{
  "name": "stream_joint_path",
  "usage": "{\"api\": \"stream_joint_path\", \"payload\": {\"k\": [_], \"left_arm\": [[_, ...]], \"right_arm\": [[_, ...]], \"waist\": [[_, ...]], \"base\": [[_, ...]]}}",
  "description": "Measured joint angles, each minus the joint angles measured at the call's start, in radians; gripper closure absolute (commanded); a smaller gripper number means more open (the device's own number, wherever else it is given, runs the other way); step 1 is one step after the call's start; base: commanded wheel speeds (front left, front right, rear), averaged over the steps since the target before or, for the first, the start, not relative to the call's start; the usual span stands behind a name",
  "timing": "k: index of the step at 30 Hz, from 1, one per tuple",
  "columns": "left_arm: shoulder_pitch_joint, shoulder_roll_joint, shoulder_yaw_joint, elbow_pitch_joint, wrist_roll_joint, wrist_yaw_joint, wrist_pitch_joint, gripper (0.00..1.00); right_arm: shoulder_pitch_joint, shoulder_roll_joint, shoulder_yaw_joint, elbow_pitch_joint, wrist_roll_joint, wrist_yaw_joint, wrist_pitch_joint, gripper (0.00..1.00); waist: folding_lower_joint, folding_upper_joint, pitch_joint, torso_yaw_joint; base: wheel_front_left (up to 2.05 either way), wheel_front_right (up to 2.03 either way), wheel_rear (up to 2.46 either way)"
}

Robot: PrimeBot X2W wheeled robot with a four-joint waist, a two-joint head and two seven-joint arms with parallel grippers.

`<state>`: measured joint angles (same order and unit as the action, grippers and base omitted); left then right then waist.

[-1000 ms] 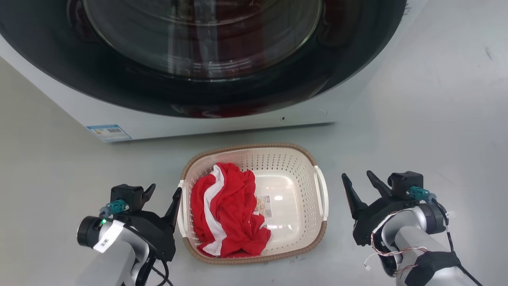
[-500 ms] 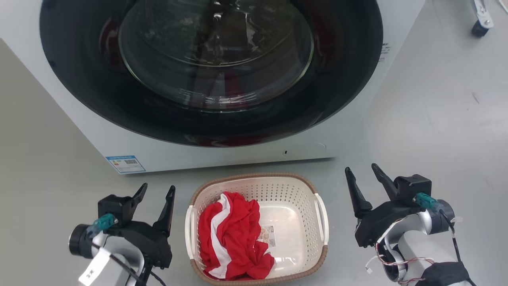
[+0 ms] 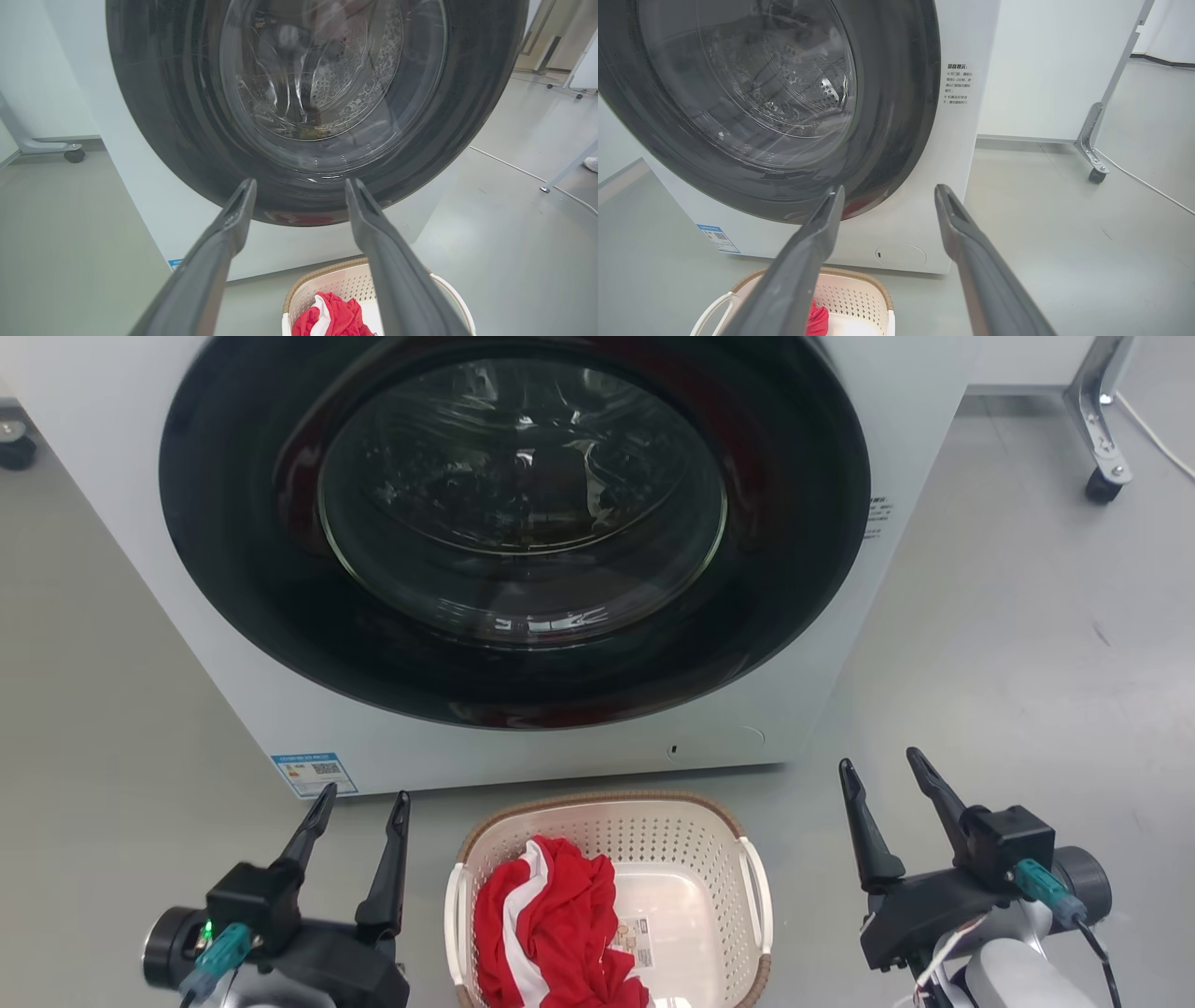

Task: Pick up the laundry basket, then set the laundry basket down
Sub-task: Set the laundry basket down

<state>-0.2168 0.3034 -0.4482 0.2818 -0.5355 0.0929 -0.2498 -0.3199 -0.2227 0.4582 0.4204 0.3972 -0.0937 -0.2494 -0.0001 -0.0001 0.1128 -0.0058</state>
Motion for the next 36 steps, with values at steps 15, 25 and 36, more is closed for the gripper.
{"api": "stream_joint_path", "payload": {"k": [15,25,36], "left_arm": [[0.237,0.004,0.090,-0.221,0.062,0.031,0.000,0.00],[0.319,-0.032,0.152,-0.269,0.102,0.031,0.000,0.00],[0.373,-0.089,0.226,-0.307,0.156,0.031,0.002,0.00]], "right_arm": [[0.196,-0.026,-0.065,-0.179,-0.061,-0.022,0.000,0.00],[0.279,-0.027,-0.104,-0.245,-0.080,-0.030,0.000,0.00],[0.324,-0.016,-0.138,-0.302,-0.096,-0.031,0.000,0.00]], "waist": [[0.0000,0.0000,-0.079,-0.004],[0.0001,0.0001,-0.105,-0.001],[0.0000,0.0001,-0.116,-0.001]], "base": [[0.00,0.00,0.00],[0.00,0.00,0.00],[0.00,0.00,0.00]]}}
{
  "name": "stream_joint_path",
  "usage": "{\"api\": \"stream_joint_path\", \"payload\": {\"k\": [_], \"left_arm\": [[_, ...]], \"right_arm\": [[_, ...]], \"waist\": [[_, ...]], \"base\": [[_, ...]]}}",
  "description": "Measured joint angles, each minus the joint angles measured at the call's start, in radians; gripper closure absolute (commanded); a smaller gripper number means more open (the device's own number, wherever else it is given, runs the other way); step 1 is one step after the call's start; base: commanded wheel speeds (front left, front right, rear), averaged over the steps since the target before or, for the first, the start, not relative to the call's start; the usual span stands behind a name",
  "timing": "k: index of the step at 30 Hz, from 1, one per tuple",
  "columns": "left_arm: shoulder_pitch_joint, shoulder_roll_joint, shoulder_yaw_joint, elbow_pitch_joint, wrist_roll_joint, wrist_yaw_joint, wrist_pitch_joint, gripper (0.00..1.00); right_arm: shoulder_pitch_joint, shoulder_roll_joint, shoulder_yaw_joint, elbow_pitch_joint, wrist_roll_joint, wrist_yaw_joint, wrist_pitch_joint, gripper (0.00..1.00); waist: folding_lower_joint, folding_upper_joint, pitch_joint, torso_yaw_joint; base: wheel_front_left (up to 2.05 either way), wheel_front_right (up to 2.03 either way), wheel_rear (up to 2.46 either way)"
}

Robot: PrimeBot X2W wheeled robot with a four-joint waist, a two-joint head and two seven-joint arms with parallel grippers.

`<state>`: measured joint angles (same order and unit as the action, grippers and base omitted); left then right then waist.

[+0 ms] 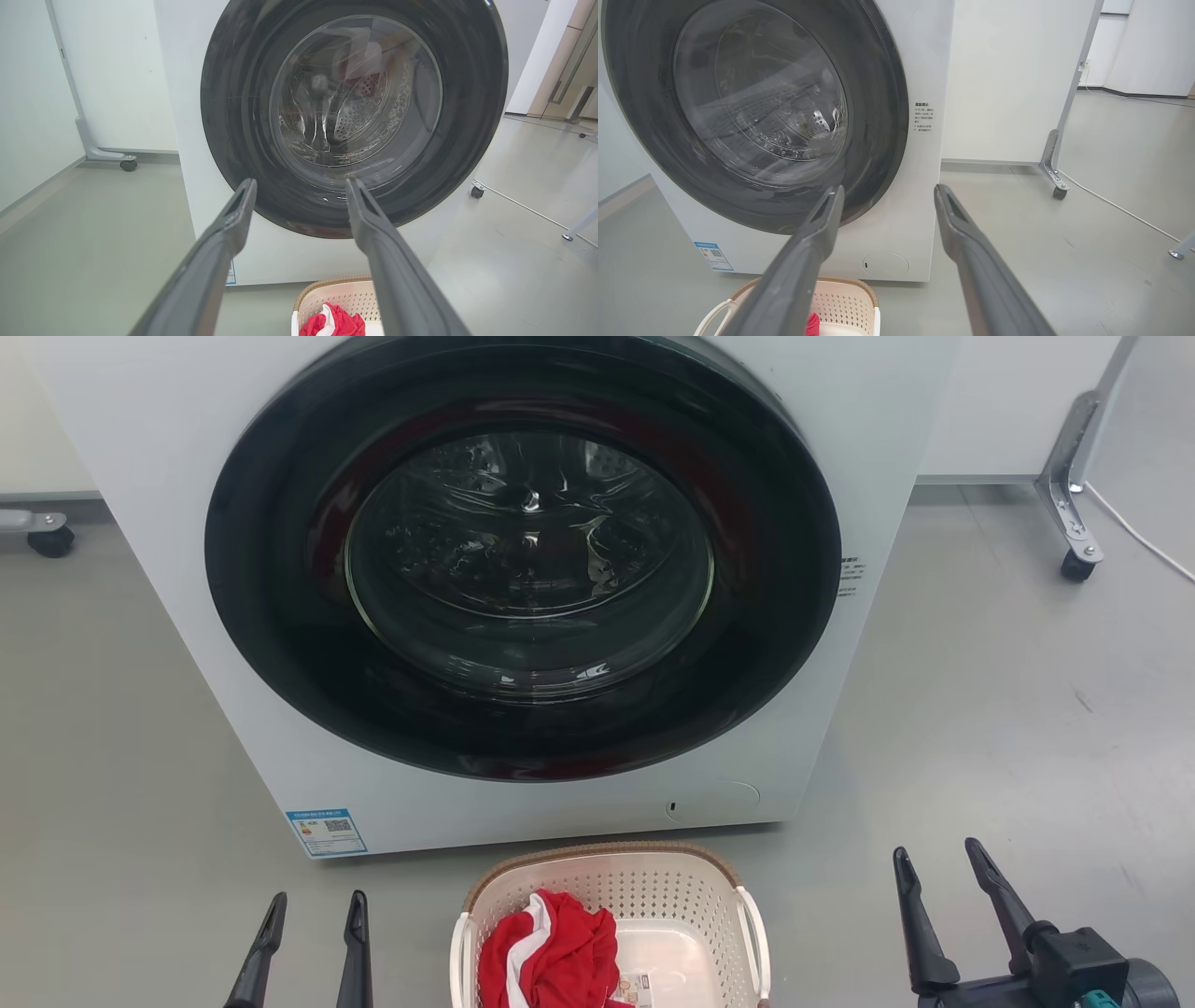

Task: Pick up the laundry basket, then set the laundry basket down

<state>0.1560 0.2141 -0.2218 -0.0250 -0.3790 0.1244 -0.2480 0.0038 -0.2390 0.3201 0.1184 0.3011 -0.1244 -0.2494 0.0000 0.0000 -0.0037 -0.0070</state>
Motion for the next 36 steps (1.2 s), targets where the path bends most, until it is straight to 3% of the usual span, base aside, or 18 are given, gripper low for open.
{"api": "stream_joint_path", "payload": {"k": [24,25,36], "left_arm": [[0.022,-0.052,0.037,-0.045,0.071,0.000,0.081,0.00],[0.023,-0.056,0.042,-0.045,0.076,0.000,0.082,1.00],[0.032,-0.073,0.052,0.011,0.036,-0.011,0.098,1.00]], "right_arm": [[0.028,0.027,-0.053,-0.037,-0.047,0.000,0.021,0.00],[0.028,0.027,-0.054,-0.039,-0.047,0.000,0.023,1.00],[0.048,0.050,-0.070,0.010,-0.004,0.013,0.038,1.00]], "waist": [[0.0000,0.0000,-0.002,0.001],[0.0000,0.0000,-0.002,0.001],[0.0002,0.0000,-0.001,0.002]], "base": [[0.00,0.00,0.00],[0.00,0.00,0.00],[0.00,0.00,0.00]]}}
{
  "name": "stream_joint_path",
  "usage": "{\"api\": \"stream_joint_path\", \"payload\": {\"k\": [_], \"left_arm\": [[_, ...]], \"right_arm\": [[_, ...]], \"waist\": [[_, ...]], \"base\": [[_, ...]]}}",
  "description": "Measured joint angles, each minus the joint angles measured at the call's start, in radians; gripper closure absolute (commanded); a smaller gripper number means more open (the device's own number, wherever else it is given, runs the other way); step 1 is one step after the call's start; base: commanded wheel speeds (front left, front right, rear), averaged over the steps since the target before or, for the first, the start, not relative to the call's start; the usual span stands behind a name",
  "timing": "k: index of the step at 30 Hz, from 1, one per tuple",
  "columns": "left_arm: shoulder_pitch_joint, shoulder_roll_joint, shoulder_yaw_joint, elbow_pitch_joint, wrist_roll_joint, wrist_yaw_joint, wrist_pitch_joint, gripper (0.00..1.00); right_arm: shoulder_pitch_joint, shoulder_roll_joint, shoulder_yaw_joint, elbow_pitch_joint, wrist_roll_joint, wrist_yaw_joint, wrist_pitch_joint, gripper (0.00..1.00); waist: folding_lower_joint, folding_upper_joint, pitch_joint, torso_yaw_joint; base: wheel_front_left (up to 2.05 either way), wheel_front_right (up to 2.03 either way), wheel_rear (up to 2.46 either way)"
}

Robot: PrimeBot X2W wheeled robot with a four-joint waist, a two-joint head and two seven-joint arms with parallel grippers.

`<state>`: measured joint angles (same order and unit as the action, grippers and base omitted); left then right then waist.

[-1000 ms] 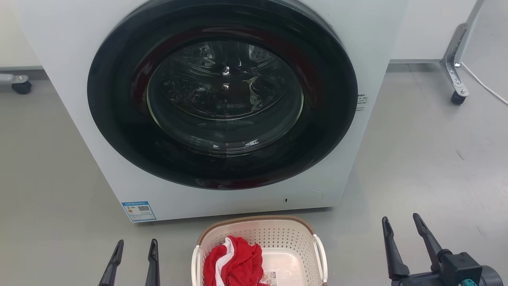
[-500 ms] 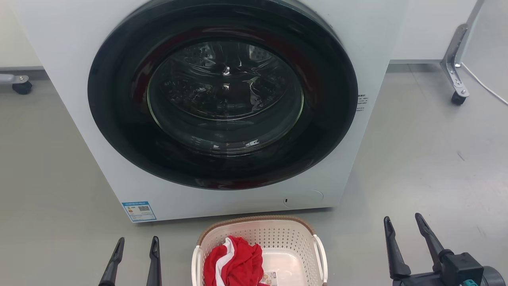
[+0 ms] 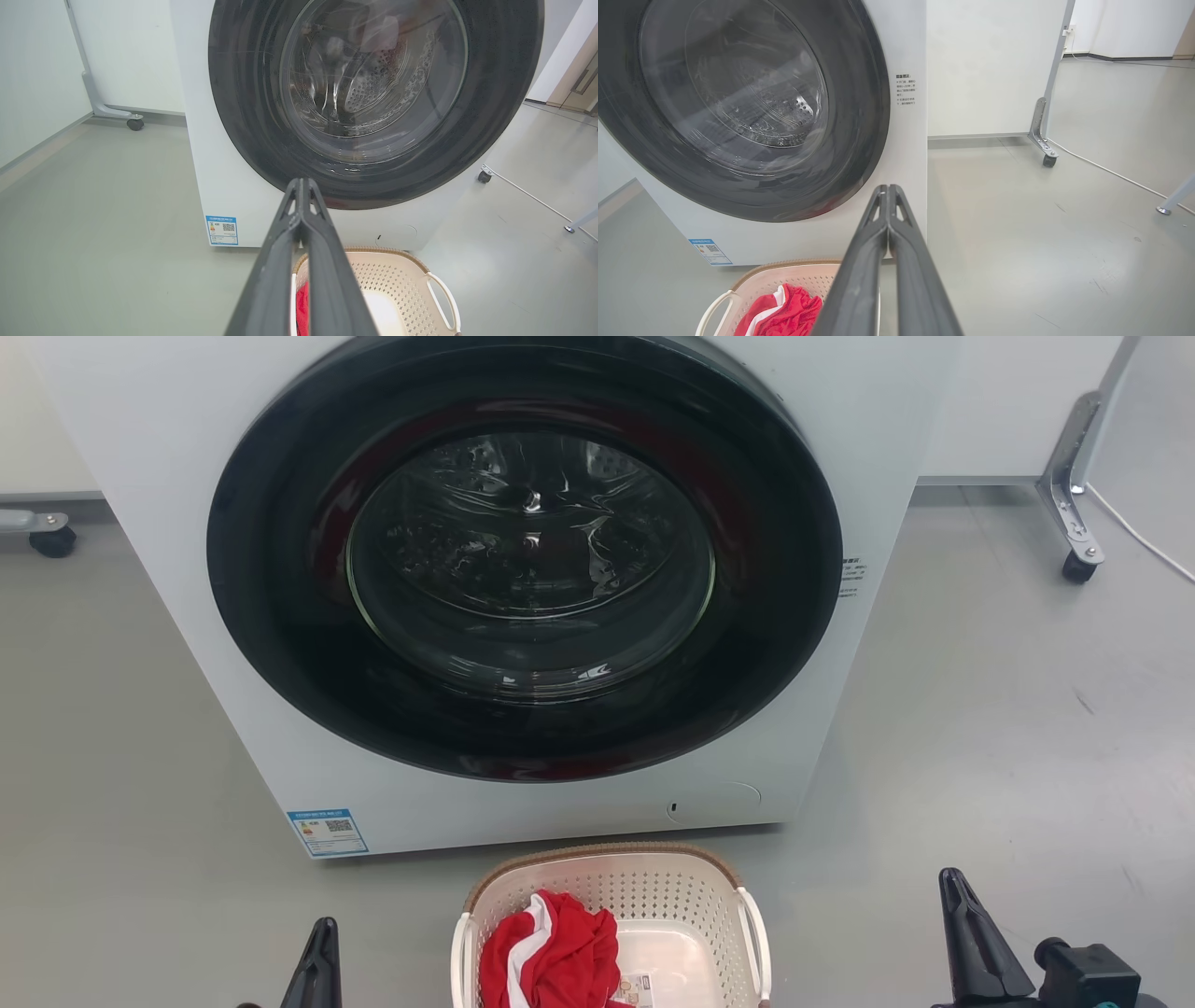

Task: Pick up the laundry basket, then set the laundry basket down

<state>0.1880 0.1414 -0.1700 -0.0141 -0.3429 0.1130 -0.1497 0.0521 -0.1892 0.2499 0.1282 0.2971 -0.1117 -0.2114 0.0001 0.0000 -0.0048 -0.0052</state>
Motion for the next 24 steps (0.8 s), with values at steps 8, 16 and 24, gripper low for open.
{"api": "stream_joint_path", "payload": {"k": [8,16,24], "left_arm": [[-0.014,-0.007,0.023,0.022,-0.113,-0.018,0.023,1.00],[-0.032,-0.016,0.044,0.046,-0.225,-0.035,0.049,1.00],[-0.054,-0.022,0.067,0.072,-0.328,-0.053,0.071,1.00]], "right_arm": [[-0.005,0.012,-0.032,0.013,0.113,0.017,0.027,1.00],[-0.021,0.025,-0.064,0.027,0.230,0.037,0.061,1.00],[-0.026,0.037,-0.097,0.042,0.341,0.057,0.089,1.00]], "waist": [[0.0000,0.0000,0.001,0.000],[0.0000,0.0000,0.001,0.001],[-0.0001,0.0000,0.002,0.001]], "base": [[0.00,0.00,0.00],[0.00,0.00,0.00],[0.00,0.00,0.00]]}}
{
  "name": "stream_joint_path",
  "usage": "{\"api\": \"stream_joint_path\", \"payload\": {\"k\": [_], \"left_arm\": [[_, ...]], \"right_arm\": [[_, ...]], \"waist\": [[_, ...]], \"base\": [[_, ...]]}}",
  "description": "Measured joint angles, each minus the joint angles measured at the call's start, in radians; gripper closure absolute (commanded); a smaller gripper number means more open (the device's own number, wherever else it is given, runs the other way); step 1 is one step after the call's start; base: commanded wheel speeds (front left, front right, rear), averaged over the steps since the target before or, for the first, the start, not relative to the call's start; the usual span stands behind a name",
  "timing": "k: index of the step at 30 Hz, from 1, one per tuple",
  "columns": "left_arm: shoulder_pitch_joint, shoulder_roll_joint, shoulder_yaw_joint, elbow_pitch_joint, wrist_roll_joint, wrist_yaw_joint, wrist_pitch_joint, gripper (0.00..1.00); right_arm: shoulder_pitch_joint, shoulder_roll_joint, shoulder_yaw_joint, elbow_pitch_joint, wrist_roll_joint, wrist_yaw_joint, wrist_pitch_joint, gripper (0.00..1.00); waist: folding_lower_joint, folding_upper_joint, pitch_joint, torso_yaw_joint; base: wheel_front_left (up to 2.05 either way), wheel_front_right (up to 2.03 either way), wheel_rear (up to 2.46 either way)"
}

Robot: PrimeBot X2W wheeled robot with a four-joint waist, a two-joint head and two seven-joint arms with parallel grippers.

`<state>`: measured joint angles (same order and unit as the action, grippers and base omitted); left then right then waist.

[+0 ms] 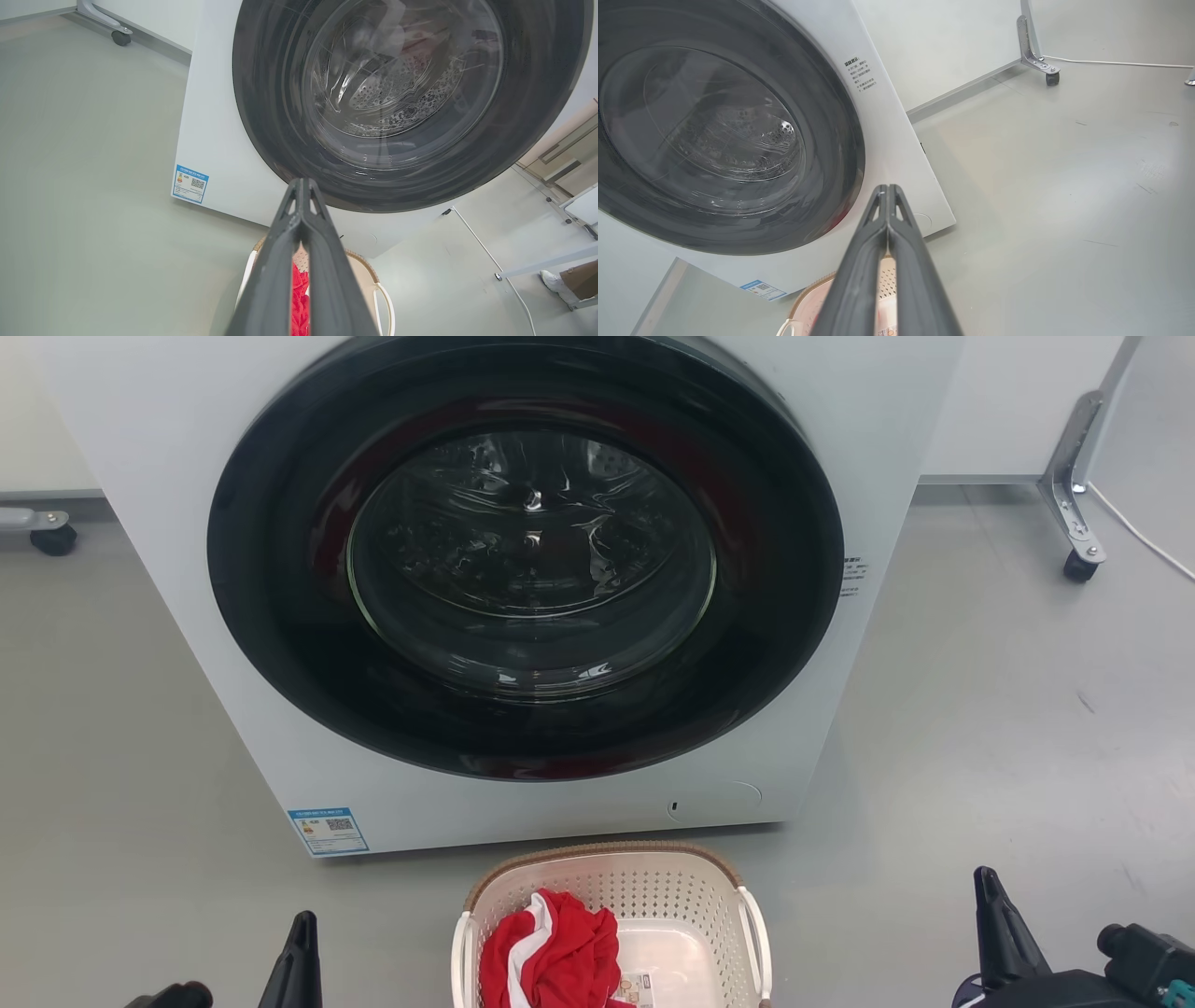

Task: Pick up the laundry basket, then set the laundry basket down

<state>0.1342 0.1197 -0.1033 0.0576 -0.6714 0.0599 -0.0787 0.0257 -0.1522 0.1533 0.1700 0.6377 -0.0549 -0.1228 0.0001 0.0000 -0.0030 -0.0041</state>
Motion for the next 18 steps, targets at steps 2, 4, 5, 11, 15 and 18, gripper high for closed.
{"api": "stream_joint_path", "payload": {"k": [2,4,5,11,15,18], "left_arm": [[-0.004,-0.001,0.003,0.003,-0.015,-0.004,0.004,1.00],[-0.010,-0.003,0.008,0.008,-0.032,-0.008,0.008,1.00],[-0.011,-0.004,0.010,0.011,-0.044,-0.009,0.012,1.00],[-0.029,-0.011,0.028,0.031,-0.128,-0.026,0.027,1.00],[-0.036,-0.014,0.037,0.044,-0.172,-0.035,0.041,1.00],[-0.048,-0.017,0.046,0.053,-0.212,-0.044,0.047,1.00]], "right_arm": [[-0.001,0.002,-0.004,0.001,0.012,0.002,0.003,1.00],[-0.003,0.005,-0.012,0.005,0.037,0.003,0.010,1.00],[-0.005,0.006,-0.016,0.007,0.054,0.006,0.016,1.00],[-0.019,0.014,-0.040,0.017,0.132,0.021,0.035,1.00],[-0.021,0.021,-0.056,0.025,0.186,0.031,0.049,1.00],[-0.023,0.025,-0.068,0.030,0.221,0.038,0.060,1.00]], "waist": [[0.0000,0.0000,0.000,0.000],[0.0000,0.0000,0.000,0.000],[0.0000,0.0000,0.000,0.000],[0.0000,0.0000,0.001,0.001],[0.0000,0.0000,0.001,0.001],[0.0000,0.0000,0.001,0.001]], "base": [[0.00,0.00,0.00],[0.00,0.00,0.00],[0.00,0.00,0.00],[0.00,0.00,0.00],[0.00,0.00,0.00],[0.00,0.00,0.00]]}}
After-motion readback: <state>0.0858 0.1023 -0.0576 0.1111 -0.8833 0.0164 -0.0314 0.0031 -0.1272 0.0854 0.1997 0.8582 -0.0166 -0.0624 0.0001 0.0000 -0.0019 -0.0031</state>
